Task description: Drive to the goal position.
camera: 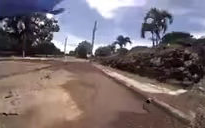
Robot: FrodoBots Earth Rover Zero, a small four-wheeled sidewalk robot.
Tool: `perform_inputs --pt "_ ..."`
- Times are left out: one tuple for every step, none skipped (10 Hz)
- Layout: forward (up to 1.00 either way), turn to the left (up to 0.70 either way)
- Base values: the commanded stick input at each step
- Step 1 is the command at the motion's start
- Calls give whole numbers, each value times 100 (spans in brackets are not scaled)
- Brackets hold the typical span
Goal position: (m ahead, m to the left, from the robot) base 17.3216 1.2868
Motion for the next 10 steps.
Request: perform_inputs --pt "100 0" --pt "100 1" --pt "91 16" --pt "85 24" --pt "85 9" --pt "82 0" --pt "71 0" --pt "61 0" --pt "51 0" --pt "41 0"
